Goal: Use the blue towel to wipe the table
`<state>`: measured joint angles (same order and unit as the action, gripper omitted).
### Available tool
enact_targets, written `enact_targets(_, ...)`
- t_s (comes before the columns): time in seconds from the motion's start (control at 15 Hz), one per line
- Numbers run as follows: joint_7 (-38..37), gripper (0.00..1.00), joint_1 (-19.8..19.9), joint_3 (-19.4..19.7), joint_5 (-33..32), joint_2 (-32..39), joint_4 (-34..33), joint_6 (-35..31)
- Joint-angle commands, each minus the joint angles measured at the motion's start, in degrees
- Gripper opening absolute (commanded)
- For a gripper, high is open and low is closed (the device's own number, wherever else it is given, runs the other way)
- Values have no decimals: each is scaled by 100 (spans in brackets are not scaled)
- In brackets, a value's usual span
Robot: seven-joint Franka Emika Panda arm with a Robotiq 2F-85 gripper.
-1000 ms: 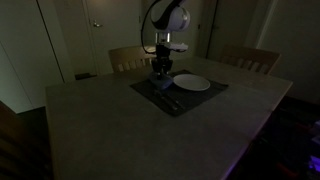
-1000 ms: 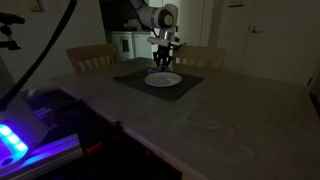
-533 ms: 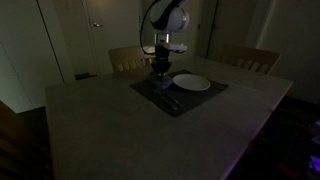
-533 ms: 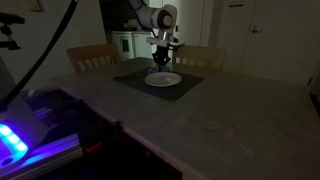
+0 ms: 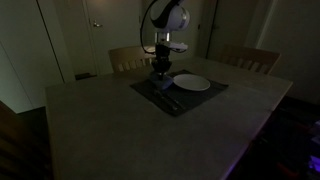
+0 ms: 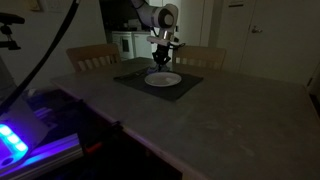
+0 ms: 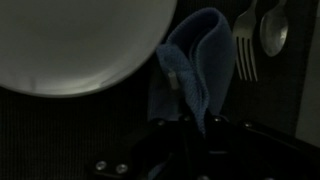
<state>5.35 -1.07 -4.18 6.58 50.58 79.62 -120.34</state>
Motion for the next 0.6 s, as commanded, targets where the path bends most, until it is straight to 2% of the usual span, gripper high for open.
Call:
enact_targets(0.0, 326, 2, 222, -199, 169, 64, -225, 372)
enact_targets(0.53, 719, 2, 426, -272, 326, -241, -150, 915)
